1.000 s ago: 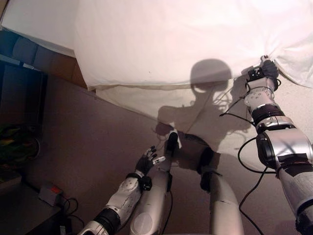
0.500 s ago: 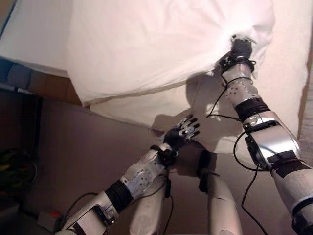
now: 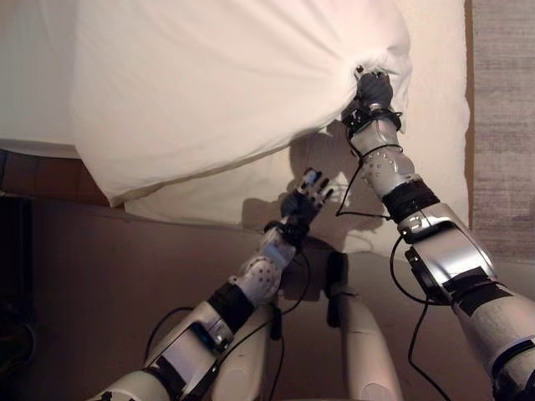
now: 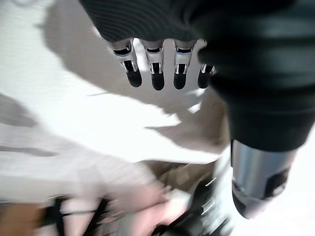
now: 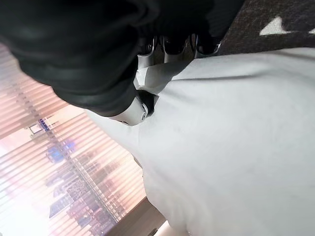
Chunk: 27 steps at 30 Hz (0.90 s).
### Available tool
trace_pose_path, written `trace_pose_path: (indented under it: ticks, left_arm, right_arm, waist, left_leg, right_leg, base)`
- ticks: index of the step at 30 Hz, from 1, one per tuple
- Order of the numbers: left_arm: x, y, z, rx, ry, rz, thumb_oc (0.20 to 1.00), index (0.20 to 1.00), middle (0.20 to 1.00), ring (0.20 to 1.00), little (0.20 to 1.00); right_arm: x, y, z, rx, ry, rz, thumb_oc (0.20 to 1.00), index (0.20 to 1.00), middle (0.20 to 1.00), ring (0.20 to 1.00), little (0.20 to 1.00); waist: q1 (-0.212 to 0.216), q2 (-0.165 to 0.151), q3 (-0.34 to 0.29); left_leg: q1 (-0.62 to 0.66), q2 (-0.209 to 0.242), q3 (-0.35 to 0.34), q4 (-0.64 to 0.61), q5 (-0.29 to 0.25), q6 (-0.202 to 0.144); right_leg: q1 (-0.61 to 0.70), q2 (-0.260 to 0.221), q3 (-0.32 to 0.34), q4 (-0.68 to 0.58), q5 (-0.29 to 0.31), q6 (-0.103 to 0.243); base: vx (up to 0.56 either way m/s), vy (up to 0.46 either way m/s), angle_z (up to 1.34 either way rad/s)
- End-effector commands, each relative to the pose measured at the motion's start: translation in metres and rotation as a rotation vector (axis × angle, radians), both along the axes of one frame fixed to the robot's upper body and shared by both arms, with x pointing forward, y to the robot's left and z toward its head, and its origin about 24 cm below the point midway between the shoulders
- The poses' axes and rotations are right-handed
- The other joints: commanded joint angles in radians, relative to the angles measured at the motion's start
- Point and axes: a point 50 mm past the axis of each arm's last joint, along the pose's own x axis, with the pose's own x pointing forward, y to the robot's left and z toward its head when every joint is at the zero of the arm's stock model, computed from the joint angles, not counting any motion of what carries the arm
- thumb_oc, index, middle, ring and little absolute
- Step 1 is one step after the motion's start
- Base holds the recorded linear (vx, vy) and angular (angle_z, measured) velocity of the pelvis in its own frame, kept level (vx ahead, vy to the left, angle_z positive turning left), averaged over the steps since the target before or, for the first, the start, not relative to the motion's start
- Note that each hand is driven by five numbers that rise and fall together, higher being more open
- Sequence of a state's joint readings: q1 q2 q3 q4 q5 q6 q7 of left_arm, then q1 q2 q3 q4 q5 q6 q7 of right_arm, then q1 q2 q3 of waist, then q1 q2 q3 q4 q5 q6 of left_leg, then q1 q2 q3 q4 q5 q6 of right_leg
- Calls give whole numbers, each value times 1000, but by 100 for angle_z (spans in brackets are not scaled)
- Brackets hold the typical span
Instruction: Make the bed
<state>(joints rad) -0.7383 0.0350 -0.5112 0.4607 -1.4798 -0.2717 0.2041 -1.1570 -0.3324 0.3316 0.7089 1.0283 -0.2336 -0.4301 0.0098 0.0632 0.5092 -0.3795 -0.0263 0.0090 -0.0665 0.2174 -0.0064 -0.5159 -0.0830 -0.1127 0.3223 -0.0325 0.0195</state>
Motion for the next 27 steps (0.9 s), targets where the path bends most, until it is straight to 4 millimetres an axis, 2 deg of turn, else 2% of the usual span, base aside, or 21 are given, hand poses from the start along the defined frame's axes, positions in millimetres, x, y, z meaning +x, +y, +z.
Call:
trace_pose_path:
  ticks: [1,3,4,5,6,14,15,18,20,22,27]
  left_arm:
    - [13,-1,32,-105,-24,125,1000,1000,1000,1000,1000]
    - [19,9,46,-135,-31,215,1000,1000,1000,1000,1000]
    - [24,20,54,-135,-38,293,1000,1000,1000,1000,1000]
    - [24,20,54,-134,-38,294,1000,1000,1000,1000,1000]
    - [28,31,56,-130,-28,354,1000,1000,1000,1000,1000]
    - [39,62,58,-145,21,502,1000,1000,1000,1000,1000]
    - [42,71,57,-154,41,536,1000,1000,1000,1000,1000]
    - [44,79,54,-163,62,559,1000,1000,1000,1000,1000]
    - [45,91,52,-207,91,608,1000,1000,1000,1000,1000]
    - [45,94,53,-219,92,620,1000,1000,1000,1000,1000]
    - [46,116,50,-229,124,712,1000,1000,1000,1000,1000]
  right_arm:
    - [-18,-22,36,41,-225,-89,200,200,200,200,200]
    - [-19,-24,28,62,-208,-109,200,200,200,200,200]
    - [-19,-26,20,83,-192,-125,200,200,200,200,200]
    - [-19,-26,20,83,-193,-125,200,200,200,200,200]
    - [-19,-28,13,108,-178,-136,200,200,200,200,200]
    - [-19,-28,0,164,-149,-149,200,200,200,200,200]
    - [-19,-28,-4,173,-141,-149,200,200,200,200,200]
    - [-20,-28,-5,181,-140,-151,200,200,200,200,200]
    - [-22,-28,-11,211,-138,-153,200,200,200,200,200]
    - [-24,-29,-12,225,-145,-156,200,200,200,200,200]
    - [-34,-38,-12,289,-198,-183,200,200,200,200,200]
  waist:
    - [-38,-34,-39]
    - [-37,-40,-35]
    - [-35,-47,-31]
    - [-35,-47,-31]
    - [-32,-54,-31]
    - [-29,-69,-34]
    - [-28,-73,-37]
    - [-29,-75,-38]
    - [-30,-77,-41]
    - [-30,-77,-44]
    - [-35,-84,-54]
  left_leg:
    - [65,-51,37,22,-129,-30]
    - [67,-49,39,19,-129,-33]
    - [68,-45,42,19,-130,-32]
    - [69,-45,42,19,-130,-32]
    - [70,-43,43,19,-132,-32]
    - [79,-35,45,13,-134,-31]
    - [83,-32,45,8,-133,-31]
    - [89,-30,44,1,-132,-31]
    - [98,-27,43,-9,-130,-32]
    - [102,-26,42,-13,-130,-33]
    - [105,-23,46,-10,-132,-33]
  right_leg:
    - [113,-28,8,-203,78,104]
    - [112,-26,1,-204,79,105]
    - [112,-24,-3,-203,77,105]
    - [112,-24,-3,-202,77,105]
    - [110,-23,-3,-197,75,105]
    - [106,-17,-5,-177,62,104]
    - [107,-15,-7,-177,60,103]
    - [109,-14,-11,-177,59,104]
    - [110,-10,-13,-177,57,104]
    - [112,-10,-14,-177,56,104]
    - [115,-7,-17,-183,61,104]
  base:
    - [9,-38,4]
    - [8,-49,7]
    - [8,-38,3]
    - [18,-42,1]
    - [0,0,0]
    - [4,-3,0]
    - [0,0,0]
    - [12,-5,3]
    - [28,-6,4]
    - [0,0,0]
    - [7,1,0]
